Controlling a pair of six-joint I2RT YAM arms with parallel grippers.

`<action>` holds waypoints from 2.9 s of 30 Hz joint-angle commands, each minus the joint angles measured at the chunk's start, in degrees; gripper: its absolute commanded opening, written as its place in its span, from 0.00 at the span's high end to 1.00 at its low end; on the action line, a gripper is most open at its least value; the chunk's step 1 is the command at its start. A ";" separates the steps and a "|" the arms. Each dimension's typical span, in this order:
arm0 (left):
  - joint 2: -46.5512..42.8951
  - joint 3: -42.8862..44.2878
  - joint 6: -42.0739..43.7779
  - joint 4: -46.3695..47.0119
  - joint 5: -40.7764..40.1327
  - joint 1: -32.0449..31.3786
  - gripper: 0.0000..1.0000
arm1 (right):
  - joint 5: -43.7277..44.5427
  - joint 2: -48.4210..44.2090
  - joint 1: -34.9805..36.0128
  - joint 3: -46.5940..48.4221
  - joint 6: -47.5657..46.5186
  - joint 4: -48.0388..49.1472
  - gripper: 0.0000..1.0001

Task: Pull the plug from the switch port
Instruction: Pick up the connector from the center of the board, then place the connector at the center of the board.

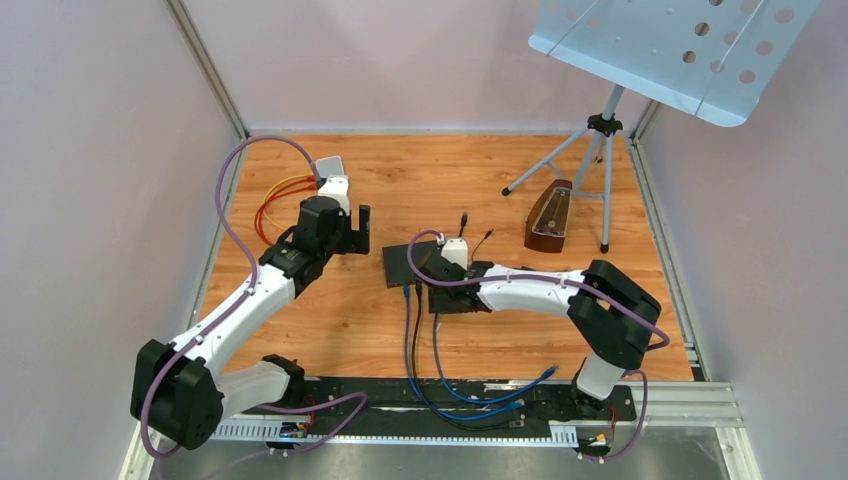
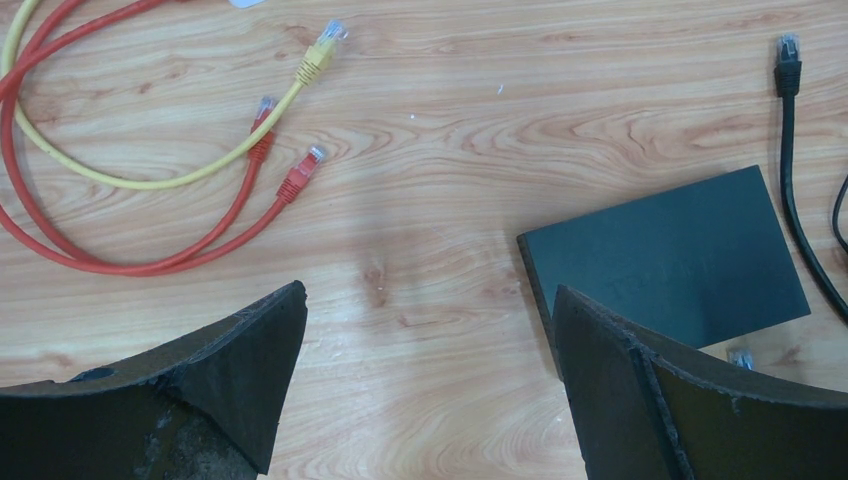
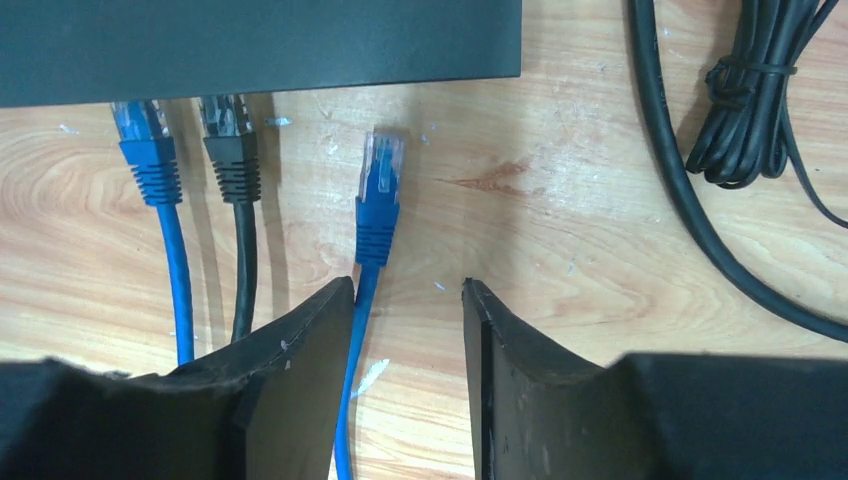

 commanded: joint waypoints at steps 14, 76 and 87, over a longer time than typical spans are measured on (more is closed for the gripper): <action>-0.61 0.58 -1.04 0.96 -0.10 0.52 0.00 | -7.17 2.54 -0.16 2.31 -6.30 -1.88 0.77; 4.37 4.28 -4.06 -3.64 5.31 1.84 0.00 | -28.29 12.68 -33.44 31.15 -16.92 -4.90 0.54; 12.69 6.61 -2.00 0.59 18.97 3.49 0.00 | -44.39 -11.34 -31.04 -3.96 -5.14 17.85 0.56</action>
